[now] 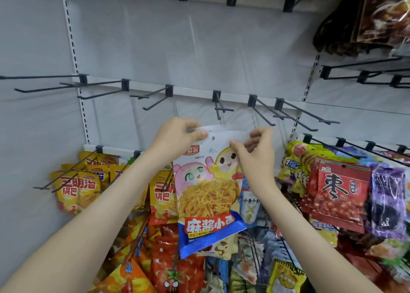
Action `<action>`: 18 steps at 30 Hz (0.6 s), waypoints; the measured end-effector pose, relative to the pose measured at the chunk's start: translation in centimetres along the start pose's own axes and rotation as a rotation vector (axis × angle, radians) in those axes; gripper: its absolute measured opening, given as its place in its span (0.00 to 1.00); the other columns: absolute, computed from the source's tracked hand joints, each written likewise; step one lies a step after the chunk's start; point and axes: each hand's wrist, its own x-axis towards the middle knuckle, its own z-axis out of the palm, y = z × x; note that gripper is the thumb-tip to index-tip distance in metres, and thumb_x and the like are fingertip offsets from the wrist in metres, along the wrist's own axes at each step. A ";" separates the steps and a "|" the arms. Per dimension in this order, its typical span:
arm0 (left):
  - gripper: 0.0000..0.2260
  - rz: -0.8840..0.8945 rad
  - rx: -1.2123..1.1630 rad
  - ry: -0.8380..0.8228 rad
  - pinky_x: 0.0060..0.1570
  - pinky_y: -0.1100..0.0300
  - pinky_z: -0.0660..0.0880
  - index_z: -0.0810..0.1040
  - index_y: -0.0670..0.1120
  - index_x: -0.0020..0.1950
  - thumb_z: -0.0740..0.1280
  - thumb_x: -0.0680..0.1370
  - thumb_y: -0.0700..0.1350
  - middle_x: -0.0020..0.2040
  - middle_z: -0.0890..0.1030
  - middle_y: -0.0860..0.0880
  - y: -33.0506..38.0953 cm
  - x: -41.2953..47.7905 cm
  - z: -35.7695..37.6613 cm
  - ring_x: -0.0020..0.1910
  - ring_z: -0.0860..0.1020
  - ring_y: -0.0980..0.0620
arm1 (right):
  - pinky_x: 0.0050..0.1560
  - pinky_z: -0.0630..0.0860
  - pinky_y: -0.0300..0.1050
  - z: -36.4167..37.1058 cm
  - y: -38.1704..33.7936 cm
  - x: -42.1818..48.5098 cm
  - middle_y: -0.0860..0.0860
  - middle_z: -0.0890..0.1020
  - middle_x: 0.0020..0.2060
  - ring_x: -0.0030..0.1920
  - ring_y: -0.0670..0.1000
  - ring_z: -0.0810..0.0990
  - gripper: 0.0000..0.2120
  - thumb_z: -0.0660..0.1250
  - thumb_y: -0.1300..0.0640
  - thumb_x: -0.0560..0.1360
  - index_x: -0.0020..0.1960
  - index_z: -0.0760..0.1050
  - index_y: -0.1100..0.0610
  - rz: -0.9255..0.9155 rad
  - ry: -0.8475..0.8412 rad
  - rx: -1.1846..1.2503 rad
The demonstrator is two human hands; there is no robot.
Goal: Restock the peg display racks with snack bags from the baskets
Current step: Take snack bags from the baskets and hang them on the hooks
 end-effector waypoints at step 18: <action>0.09 0.129 0.061 -0.223 0.32 0.63 0.63 0.77 0.47 0.39 0.66 0.79 0.47 0.29 0.71 0.53 -3.9 0.7 -1.7 0.29 0.68 0.58 | 0.50 0.54 0.42 4.0 -1.5 -0.6 0.42 0.73 0.45 0.47 0.35 0.62 0.05 0.70 0.57 0.70 0.38 0.74 0.52 -0.330 -0.120 -0.368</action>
